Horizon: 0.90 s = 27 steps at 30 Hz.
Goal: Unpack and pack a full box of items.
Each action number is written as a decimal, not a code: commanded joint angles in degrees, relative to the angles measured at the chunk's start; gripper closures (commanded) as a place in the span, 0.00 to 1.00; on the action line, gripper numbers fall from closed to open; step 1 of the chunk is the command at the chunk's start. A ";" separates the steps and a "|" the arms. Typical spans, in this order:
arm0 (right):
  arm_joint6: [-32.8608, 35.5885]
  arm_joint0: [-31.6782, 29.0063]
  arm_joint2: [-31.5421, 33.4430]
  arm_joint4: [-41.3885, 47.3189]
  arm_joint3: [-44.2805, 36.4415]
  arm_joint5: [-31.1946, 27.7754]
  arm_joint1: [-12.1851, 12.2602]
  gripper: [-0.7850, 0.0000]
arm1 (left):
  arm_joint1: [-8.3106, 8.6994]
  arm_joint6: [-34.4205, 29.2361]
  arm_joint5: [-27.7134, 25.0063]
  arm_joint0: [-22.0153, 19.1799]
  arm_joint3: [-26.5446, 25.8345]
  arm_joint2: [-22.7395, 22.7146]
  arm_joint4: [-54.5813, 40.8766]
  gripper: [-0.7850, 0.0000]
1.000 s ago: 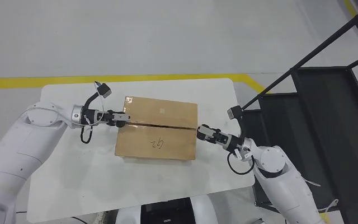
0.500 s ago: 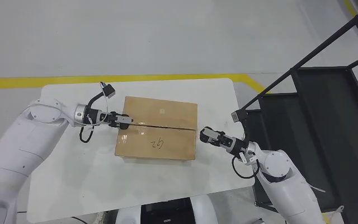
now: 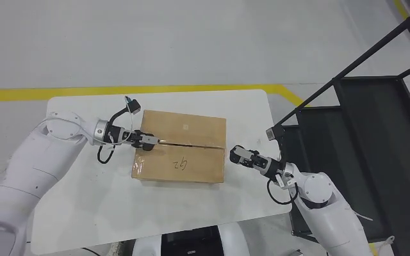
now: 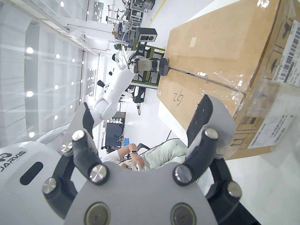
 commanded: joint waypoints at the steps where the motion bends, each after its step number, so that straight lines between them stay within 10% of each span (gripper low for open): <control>1: -0.06 -0.08 0.07 0.02 -0.17 -0.55 0.01 0.00 | -0.13 -0.02 0.02 0.07 -0.07 -0.02 -1.05 0.00; 27: -1.85 0.91 1.18 -4.22 1.15 0.44 0.16 0.00 | -0.13 -0.02 0.02 0.07 -0.07 -0.02 -1.05 0.00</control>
